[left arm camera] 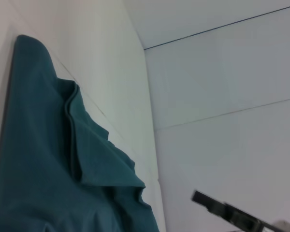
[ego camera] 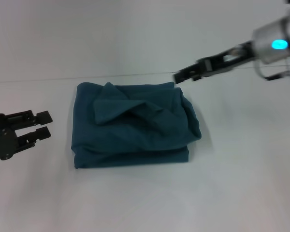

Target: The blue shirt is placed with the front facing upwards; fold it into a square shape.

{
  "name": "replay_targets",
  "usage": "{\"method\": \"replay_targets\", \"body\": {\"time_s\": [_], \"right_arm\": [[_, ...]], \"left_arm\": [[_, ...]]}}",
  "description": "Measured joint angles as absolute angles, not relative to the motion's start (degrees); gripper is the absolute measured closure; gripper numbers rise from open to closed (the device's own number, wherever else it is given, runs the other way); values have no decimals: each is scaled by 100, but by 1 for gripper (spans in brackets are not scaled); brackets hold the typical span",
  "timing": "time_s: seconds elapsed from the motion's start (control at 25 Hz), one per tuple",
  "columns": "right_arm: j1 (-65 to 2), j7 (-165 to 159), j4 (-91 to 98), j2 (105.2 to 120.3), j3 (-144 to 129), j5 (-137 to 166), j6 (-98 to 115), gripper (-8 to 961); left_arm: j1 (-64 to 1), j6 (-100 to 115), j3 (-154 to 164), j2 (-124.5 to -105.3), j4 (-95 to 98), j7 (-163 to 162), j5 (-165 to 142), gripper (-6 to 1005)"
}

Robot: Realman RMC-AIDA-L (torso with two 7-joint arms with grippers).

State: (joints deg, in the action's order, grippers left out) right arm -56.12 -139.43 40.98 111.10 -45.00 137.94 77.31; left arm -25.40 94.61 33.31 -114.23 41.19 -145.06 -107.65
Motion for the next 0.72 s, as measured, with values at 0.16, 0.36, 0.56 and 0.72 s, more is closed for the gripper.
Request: {"method": "replay_targets", "body": {"time_s": [0.16,0.36,0.56,0.72], "right_arm": [[-5842,-13953,4119,11551,-5229,13992,6971,389],[-5893,-13912,4120,11966,-6283,14092,6095,391],[-5856,-13925,4044,12014,-7492,14116,5375,393],[-5812,-13813,4038,11999,-7607,14120,5138,395]], "left_arm": [[-2528,9462,3270,-11421,4115,-14468,-10768,495],[-2518,9458,3174,-11419,4088,-14399,-10746,498],[-2493,9477,3097,-11418,4072,-14396,-10719,500],[-2480,9482,3038,-11438,4064,-14389,-10712,502]]}}
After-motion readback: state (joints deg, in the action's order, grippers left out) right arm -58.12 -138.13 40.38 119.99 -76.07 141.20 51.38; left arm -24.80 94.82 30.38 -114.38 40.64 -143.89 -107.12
